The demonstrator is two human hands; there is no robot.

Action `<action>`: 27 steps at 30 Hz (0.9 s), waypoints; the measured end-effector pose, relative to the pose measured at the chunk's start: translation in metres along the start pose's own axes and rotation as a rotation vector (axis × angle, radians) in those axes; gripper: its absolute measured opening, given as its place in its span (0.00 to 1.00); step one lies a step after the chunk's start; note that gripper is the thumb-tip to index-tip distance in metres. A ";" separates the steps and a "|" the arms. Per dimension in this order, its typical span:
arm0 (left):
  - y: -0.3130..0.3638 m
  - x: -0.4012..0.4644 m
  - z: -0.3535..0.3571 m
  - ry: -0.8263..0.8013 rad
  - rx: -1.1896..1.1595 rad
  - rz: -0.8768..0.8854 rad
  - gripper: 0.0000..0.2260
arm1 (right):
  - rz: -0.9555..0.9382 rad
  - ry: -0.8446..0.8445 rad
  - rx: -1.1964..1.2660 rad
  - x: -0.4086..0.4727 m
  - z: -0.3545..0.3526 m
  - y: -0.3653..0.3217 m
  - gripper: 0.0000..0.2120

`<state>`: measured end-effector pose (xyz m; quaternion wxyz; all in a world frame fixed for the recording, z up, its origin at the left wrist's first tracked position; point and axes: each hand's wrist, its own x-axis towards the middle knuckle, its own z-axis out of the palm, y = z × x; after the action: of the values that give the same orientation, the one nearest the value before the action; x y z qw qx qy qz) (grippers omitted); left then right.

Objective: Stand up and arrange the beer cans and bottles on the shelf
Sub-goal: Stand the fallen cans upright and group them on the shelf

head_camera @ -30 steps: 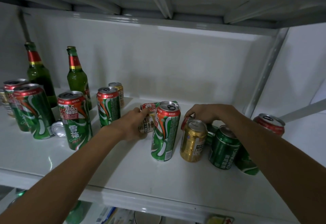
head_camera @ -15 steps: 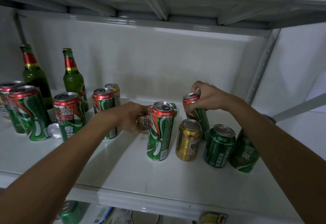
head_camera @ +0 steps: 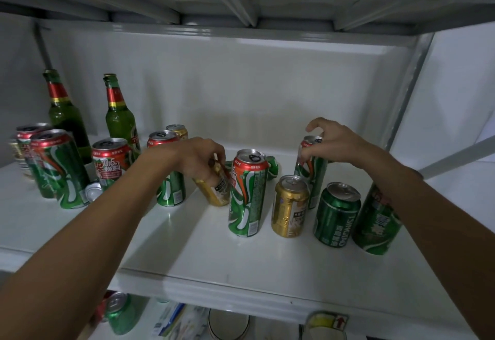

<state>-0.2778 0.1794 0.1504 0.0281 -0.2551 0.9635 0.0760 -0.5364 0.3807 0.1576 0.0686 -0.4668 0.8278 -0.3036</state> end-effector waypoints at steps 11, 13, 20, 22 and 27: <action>0.015 -0.002 0.018 0.099 -0.143 0.019 0.26 | -0.038 -0.088 -0.239 0.010 0.008 -0.007 0.26; 0.015 0.000 0.022 0.103 -0.172 0.026 0.27 | -0.047 -0.095 -0.291 0.010 0.007 -0.010 0.26; 0.013 0.004 0.030 0.132 -0.196 0.031 0.28 | -0.017 -0.105 -0.321 0.000 0.007 -0.020 0.28; 0.011 0.004 0.033 0.145 -0.199 0.033 0.29 | -0.042 -0.102 -0.314 -0.003 0.007 -0.022 0.25; 0.006 0.002 0.034 0.180 -0.240 0.064 0.33 | -0.091 -0.103 -0.326 -0.009 0.009 -0.031 0.24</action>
<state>-0.2819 0.1895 0.1172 -0.0915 -0.2314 0.9538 0.1682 -0.5049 0.3725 0.1663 0.0204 -0.5235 0.8396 -0.1437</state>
